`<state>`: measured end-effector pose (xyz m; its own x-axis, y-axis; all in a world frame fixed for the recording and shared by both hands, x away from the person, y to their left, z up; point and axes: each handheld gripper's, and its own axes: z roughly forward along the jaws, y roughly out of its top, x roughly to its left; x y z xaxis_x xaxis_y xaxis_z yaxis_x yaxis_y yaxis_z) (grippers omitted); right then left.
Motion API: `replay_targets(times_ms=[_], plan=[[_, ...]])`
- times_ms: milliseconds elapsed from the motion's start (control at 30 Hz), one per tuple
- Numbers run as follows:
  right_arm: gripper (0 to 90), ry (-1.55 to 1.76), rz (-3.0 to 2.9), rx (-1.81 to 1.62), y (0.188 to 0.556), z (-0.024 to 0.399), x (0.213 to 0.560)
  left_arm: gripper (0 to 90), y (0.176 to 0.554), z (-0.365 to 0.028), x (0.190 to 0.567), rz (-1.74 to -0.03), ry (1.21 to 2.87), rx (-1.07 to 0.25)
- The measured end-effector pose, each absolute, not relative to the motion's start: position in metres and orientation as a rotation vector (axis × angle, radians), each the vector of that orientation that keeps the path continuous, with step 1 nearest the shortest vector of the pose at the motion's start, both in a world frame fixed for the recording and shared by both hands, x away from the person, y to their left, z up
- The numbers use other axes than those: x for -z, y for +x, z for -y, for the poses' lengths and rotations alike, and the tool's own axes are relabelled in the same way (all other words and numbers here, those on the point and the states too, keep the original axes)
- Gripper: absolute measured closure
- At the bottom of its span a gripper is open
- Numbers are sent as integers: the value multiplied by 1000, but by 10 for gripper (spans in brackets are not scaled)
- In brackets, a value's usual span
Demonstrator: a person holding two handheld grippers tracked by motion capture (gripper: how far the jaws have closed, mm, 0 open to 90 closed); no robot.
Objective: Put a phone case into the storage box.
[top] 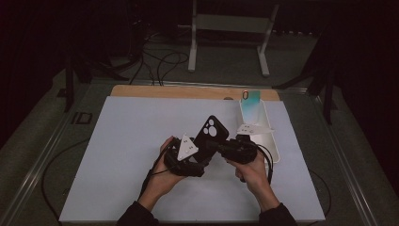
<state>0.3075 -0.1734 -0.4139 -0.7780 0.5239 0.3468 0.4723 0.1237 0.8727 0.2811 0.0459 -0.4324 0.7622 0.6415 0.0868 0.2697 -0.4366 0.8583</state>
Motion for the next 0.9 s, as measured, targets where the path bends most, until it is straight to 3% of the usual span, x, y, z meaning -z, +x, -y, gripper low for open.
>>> replay_targets(times_ms=[600, 900], plan=[[808, 950, -2342, -1775, 303, 180, 411, 145, 297, -78, 434, -709, 2008, -272], [807, 847, -2383, -1813, 297, 182, 408, 48, 296, -78, 435, -654, 2019, -216]])
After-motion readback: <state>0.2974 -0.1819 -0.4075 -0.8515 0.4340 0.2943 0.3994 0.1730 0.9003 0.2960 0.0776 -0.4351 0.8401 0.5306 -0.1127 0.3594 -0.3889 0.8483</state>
